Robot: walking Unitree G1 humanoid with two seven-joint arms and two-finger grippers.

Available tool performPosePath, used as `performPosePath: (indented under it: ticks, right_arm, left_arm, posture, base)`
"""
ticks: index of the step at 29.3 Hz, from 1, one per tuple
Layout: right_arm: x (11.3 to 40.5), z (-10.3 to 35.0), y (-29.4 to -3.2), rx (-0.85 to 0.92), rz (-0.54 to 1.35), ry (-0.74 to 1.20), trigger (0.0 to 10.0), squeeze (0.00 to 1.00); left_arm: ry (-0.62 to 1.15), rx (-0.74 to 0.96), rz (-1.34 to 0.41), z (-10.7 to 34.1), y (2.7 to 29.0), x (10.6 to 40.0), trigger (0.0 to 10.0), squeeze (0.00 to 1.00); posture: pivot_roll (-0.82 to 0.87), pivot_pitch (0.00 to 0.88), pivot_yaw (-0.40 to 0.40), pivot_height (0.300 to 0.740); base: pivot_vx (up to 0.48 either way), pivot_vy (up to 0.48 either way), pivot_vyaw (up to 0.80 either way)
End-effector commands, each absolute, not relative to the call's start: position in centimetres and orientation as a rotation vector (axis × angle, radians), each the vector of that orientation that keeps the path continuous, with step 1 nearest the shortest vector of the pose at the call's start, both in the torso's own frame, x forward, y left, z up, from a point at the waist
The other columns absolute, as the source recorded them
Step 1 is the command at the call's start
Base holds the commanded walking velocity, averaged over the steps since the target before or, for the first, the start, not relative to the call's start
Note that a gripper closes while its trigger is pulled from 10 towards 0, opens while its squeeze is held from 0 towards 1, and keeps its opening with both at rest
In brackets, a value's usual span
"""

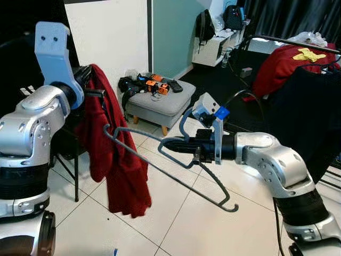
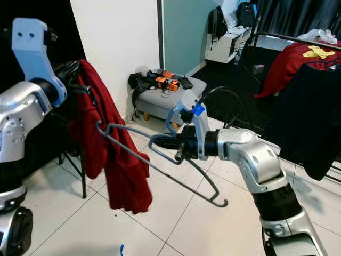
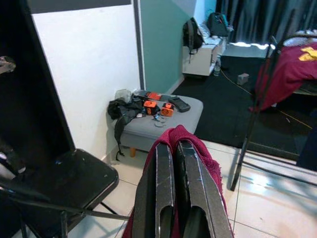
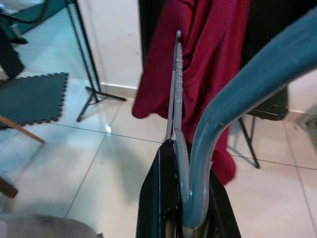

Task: Hang hanger

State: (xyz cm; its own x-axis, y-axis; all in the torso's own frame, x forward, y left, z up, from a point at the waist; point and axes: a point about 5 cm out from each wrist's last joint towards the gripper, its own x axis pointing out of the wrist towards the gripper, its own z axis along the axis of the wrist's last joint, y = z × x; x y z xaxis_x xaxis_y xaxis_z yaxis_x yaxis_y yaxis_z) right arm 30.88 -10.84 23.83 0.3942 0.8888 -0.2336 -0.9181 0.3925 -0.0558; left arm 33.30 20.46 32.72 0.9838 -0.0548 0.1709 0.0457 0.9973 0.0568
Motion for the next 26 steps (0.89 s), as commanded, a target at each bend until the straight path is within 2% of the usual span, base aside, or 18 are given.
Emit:
performPosePath:
  ticks: [1,7,8,11,13,26]
  right_arm:
    - [31.2,24.3,-11.0,-0.190,1.123,0.169,10.0,0.00]
    - [31.4,25.9,-11.1,-0.168,1.100,0.115,10.0,0.00]
    - [31.4,26.8,-11.0,-0.111,1.104,0.069,10.0,0.00]
    - [31.4,27.1,-11.0,-0.085,1.101,0.053,10.0,0.00]
    - [32.3,27.7,-11.1,0.012,1.037,0.006,10.0,0.00]
    - [32.7,27.8,-11.4,0.034,1.004,-0.012,10.0,0.00]
  left_arm:
    - [-0.192,0.064,-0.057,33.2,20.1,33.1,10.0,0.00]
    - [-0.184,0.102,-0.044,33.0,20.1,33.0,10.0,0.00]
    - [-0.181,0.108,-0.038,32.9,20.1,33.1,10.0,0.00]
    - [-0.180,0.110,-0.036,32.9,20.1,33.1,10.0,0.00]
    - [-0.177,0.118,-0.036,32.8,20.0,33.2,10.0,0.00]
    - [-0.175,0.129,-0.049,32.9,19.6,33.0,10.0,0.00]
  posture:
    - [-0.09,0.000,-0.006,0.736]
    - [-0.09,0.000,-0.005,0.736]
    - [-0.09,0.000,-0.005,0.736]
    - [-0.09,0.000,-0.005,0.736]
    - [-0.09,0.000,-0.005,0.736]
    - [-0.09,0.000,-0.005,0.740]
  base:
    - [0.000,0.000,0.00]
    - [0.000,0.000,0.00]
    - [0.000,0.000,0.00]
    - [0.000,0.000,0.00]
    - [0.000,0.000,0.00]
    - [0.000,0.000,0.00]
